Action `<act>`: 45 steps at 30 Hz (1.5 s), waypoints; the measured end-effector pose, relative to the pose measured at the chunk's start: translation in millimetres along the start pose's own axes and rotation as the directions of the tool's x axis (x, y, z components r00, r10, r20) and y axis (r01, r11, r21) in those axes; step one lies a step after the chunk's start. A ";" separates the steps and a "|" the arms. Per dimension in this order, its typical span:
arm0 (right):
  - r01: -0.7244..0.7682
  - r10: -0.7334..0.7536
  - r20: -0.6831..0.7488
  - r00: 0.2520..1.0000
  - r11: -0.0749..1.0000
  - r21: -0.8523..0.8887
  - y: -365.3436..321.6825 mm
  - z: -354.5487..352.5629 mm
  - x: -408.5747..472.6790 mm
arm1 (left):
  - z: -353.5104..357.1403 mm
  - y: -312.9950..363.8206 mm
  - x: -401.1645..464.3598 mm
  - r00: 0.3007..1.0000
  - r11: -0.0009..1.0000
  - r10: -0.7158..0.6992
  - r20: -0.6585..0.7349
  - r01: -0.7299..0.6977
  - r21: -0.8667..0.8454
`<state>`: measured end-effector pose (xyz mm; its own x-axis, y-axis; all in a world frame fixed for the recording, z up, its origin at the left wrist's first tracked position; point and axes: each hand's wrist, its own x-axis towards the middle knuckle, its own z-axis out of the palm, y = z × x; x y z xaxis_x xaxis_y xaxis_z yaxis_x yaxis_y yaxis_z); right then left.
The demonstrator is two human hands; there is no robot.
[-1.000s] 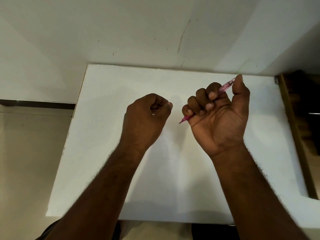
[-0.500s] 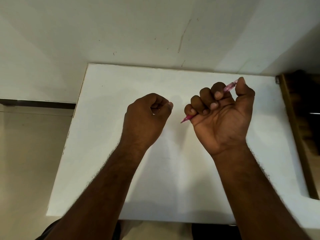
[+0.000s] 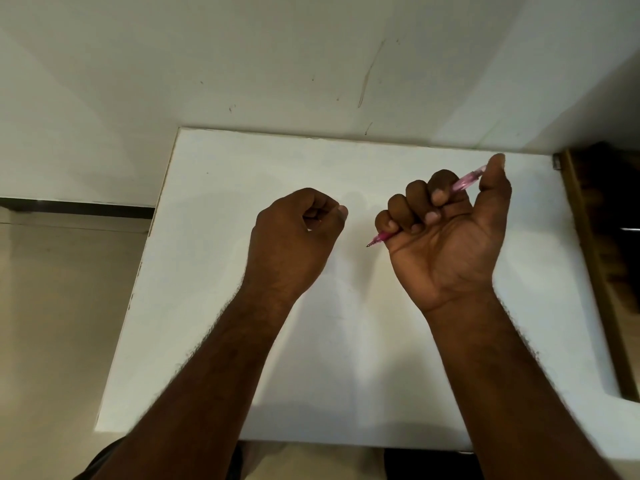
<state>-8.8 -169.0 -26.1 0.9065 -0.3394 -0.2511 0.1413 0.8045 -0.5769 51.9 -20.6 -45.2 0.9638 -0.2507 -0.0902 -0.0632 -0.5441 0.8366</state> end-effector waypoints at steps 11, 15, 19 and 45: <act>0.006 -0.006 0.010 1.000 1.000 0.024 -1.0 -2.3 0.5 | 0.3 -0.4 0.3 1.000 1.000 -0.007 0.007 0.007 0.005; 0.005 -0.005 0.011 1.000 0.999 0.034 -1.5 -2.1 0.6 | 0.0 -0.4 0.2 1.000 1.000 -0.003 0.005 0.003 0.009; 0.002 -0.002 0.016 1.000 0.999 0.033 -0.6 -1.3 0.3 | 0.1 -0.3 0.2 1.000 1.000 -0.005 0.006 0.005 0.012; 0.003 -0.002 -0.028 1.000 0.998 0.060 1.2 -5.7 2.2 | -0.1 -2.0 0.3 1.000 1.000 -0.016 0.016 0.015 0.017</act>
<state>-8.8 -171.6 -31.7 0.8946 -0.3544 -0.2721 0.1679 0.8310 -0.5303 52.4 -19.5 -46.9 0.9605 -0.2549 -0.1119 -0.0528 -0.5615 0.8258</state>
